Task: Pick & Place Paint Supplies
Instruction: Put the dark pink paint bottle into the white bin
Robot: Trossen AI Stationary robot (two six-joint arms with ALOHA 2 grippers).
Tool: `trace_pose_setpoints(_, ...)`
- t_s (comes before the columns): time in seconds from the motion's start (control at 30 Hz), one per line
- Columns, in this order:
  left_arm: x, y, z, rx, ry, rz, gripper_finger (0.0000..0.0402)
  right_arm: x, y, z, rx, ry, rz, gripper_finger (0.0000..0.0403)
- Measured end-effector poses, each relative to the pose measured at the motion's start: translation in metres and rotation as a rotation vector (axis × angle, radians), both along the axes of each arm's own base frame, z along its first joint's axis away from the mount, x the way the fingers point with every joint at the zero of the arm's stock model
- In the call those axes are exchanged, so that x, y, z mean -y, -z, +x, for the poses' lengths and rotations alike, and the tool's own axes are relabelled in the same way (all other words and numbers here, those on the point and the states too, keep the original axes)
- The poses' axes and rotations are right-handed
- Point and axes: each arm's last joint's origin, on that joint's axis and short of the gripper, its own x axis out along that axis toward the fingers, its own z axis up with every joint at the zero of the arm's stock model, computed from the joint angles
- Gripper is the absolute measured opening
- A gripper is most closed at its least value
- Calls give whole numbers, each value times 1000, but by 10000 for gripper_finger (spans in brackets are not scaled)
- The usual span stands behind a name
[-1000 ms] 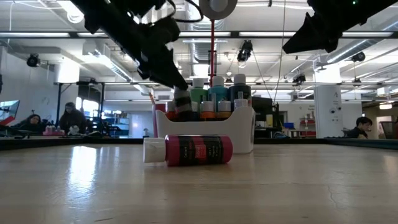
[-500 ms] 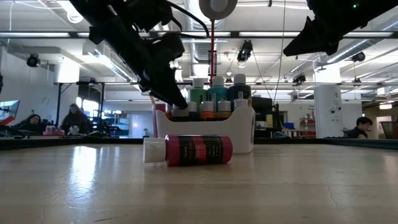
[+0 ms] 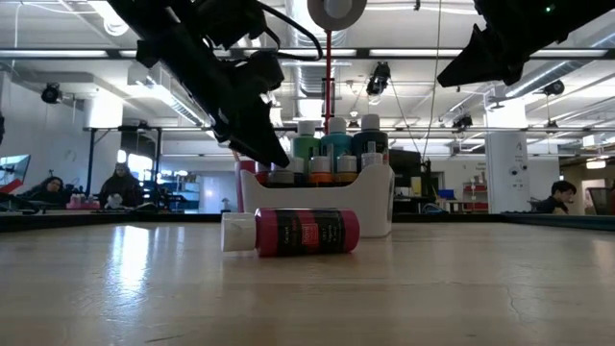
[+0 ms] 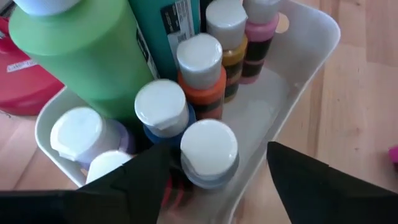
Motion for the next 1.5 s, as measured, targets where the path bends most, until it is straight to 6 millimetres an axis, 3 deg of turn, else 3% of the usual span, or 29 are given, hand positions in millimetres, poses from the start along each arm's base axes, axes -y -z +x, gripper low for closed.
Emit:
trace_pose_setpoints(0.13, 2, -13, -8, 15, 58, -51, 273, -1, -2, 2, 10, -45, -4, 110)
trace_pose_setpoints(0.27, 7, -43, -21, 71, 133, -105, 269, -7, -9, 11, 49, -214, -31, 121)
trace_pose_setpoints(0.43, 11, -83, -45, 207, 144, -67, 269, -17, -5, 33, 35, -462, -98, 131)
trace_pose_setpoints(0.6, 8, -112, -73, 323, 29, 65, 266, -25, 4, 62, -85, -529, -136, 141)
trace_pose_setpoints(0.8, 6, -129, -96, 406, -22, 115, 265, -42, 11, 103, -213, -685, -130, 157)
trace_pose_setpoints(1.03, 6, -140, -114, 465, -22, 117, 264, -62, 26, 141, -428, -698, -41, 188)
trace_pose_setpoints(1.27, 6, -145, -125, 489, -7, 125, 264, -85, 42, 177, -621, -737, -32, 225)
trace_pose_setpoints(1.5, 6, -147, -131, 494, -2, 125, 264, -99, 57, 205, -672, -833, 71, 242)
